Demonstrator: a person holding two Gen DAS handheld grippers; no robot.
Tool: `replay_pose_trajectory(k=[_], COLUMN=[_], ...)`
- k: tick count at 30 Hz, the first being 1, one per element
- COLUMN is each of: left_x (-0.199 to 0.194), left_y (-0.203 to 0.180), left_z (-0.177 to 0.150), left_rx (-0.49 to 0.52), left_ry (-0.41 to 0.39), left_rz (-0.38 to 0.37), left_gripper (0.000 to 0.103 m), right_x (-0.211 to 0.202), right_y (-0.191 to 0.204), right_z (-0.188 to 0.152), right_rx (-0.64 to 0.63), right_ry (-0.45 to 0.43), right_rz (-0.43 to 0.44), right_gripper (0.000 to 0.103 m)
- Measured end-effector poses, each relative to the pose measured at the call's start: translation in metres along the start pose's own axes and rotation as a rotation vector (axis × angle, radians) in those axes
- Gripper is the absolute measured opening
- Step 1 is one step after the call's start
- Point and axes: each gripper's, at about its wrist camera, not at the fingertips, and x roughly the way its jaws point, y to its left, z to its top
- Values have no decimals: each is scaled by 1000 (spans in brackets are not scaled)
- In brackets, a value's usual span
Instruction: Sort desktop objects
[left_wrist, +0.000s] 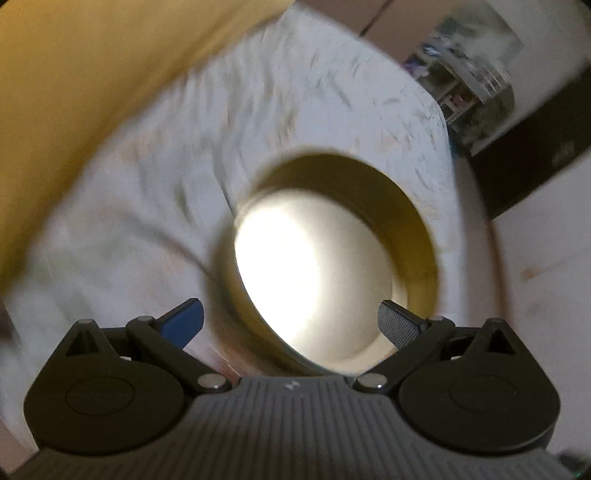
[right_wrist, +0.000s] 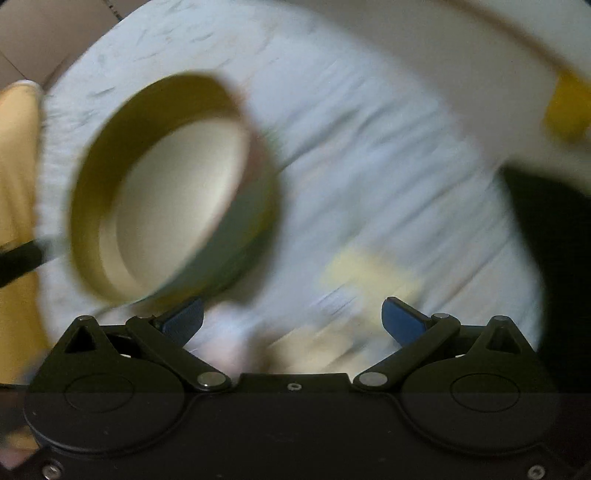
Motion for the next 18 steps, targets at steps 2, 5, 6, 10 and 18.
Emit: replay_pose_trajectory(k=[2,5,6,10,18], left_x=[9,24,31,51,86], left_y=[10,39,49,74,83], left_z=[2,-7,-8,-10,-18], left_rx=[223,409,430,416,490], left_ry=[2,12,46,130,45], left_rz=[44,103,112,101,44], left_gripper=[103,103,103,103,103], right_x=[14,29,32,48,80], right_y=[-19,-36,-39,-36,-19], right_z=[7,18,20,25,14], right_rx=[-88,-248,-303,-465,-576], right_ry=[-132,-199,-217,-216,-215], right_rz=[-53,-76,-60,-43,-33], right_gripper=[103,103,103,103,103])
